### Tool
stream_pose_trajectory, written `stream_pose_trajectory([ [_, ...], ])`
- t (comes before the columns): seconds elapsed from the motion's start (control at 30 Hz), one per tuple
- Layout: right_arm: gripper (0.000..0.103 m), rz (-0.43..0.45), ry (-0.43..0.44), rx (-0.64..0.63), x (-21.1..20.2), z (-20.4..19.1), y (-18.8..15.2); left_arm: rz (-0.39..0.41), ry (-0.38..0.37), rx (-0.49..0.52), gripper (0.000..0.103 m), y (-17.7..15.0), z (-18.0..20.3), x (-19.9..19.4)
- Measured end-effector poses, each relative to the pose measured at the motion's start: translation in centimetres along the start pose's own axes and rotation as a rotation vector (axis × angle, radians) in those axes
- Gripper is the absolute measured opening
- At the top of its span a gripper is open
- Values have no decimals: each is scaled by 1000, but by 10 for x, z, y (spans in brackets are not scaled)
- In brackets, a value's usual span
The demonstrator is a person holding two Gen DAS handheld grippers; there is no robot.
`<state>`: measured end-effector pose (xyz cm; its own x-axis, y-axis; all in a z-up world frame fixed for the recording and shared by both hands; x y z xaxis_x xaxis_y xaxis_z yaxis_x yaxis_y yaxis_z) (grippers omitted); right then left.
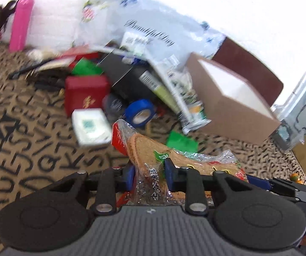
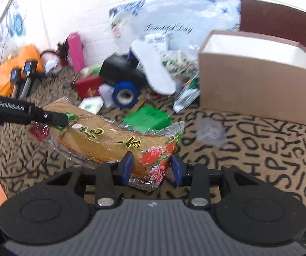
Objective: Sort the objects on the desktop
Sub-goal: 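Carry the insole pack with both tools into the beige box and open them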
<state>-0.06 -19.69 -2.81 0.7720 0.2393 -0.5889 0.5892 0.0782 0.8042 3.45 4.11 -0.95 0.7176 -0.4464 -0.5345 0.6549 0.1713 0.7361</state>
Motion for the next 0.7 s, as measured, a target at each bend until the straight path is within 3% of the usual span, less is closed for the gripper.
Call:
stream_pose_trajectory([
  [0.2, 38, 100, -48, 36, -15, 28, 25, 70, -72, 59, 28, 32, 37, 11],
  [0.4, 38, 235, -158, 50, -34, 71, 65, 137, -148, 113, 28, 68, 91, 43],
  [0.7, 38, 359, -313, 90, -37, 149, 113, 164, -233, 145, 29, 115, 154, 106],
])
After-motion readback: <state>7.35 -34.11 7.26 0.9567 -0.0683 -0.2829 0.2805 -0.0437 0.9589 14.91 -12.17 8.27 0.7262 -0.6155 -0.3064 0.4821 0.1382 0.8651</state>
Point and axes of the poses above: each gripper's, at about its wrist camera, not at the fingertips, and x roughly the way its jaws point, z to its right, y to its top, the point moved 2 cm from there along x, roughly the way its jaws point, and after that the axes turned 7 degrees about -y, right-handed, at the moved point
